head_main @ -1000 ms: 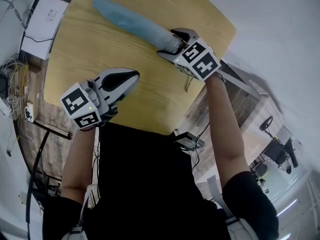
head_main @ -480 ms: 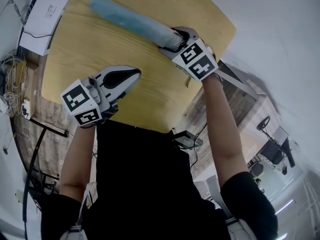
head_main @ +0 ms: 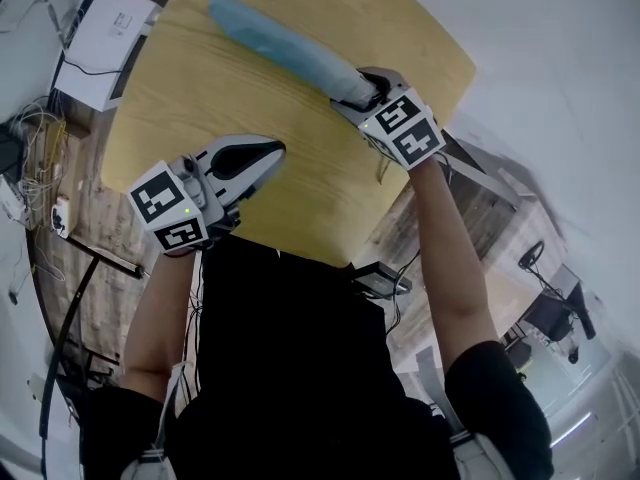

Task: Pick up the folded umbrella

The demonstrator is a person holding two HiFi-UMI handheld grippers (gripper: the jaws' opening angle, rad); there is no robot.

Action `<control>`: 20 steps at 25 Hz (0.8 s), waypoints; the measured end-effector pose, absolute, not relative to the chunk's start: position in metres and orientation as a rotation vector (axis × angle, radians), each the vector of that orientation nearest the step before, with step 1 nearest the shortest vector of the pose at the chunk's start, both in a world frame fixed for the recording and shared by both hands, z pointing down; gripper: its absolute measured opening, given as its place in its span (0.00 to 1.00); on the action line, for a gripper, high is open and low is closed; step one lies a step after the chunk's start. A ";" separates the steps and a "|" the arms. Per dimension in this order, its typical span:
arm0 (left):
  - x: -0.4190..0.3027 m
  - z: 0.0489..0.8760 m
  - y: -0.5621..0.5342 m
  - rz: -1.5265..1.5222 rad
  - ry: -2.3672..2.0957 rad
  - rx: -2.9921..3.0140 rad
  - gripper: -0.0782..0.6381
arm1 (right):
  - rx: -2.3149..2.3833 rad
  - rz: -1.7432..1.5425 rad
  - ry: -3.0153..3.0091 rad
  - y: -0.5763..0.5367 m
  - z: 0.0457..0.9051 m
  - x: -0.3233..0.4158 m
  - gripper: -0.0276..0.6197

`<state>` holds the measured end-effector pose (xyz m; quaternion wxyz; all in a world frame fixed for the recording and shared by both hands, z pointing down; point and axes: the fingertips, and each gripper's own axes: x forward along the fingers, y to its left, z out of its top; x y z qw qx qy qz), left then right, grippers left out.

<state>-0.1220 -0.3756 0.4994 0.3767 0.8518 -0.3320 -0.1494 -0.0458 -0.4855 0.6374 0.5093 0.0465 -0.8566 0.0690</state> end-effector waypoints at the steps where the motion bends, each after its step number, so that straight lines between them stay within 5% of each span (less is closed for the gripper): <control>1: -0.124 0.497 -0.374 -0.384 -0.854 2.181 0.12 | 0.119 0.188 -2.081 -0.483 0.631 -0.047 0.46; 20: -0.097 0.378 -0.367 -0.350 -0.650 2.510 0.12 | 0.386 0.373 -2.660 -0.433 0.377 -0.038 0.46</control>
